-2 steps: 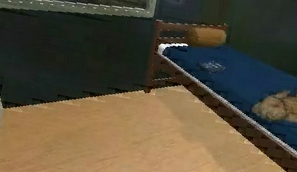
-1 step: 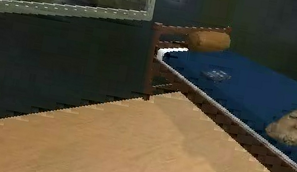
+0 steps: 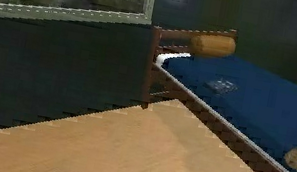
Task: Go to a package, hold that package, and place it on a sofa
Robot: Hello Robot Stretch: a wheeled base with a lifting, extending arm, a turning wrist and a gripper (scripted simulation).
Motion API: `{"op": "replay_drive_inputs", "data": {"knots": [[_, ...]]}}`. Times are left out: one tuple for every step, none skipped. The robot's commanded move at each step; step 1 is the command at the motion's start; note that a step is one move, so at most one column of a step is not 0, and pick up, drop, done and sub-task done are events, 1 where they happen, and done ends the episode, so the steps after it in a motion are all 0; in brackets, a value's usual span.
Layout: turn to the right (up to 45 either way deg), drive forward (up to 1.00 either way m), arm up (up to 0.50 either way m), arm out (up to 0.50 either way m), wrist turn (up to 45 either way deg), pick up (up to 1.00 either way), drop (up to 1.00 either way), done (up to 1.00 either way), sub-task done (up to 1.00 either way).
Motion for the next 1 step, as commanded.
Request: {"op": "replay_drive_inputs", "data": {"knots": [[42.0, 0.0, 0.0, 0.0, 0.0, 0.0, 0.0, 0.0, 0.0]]}}
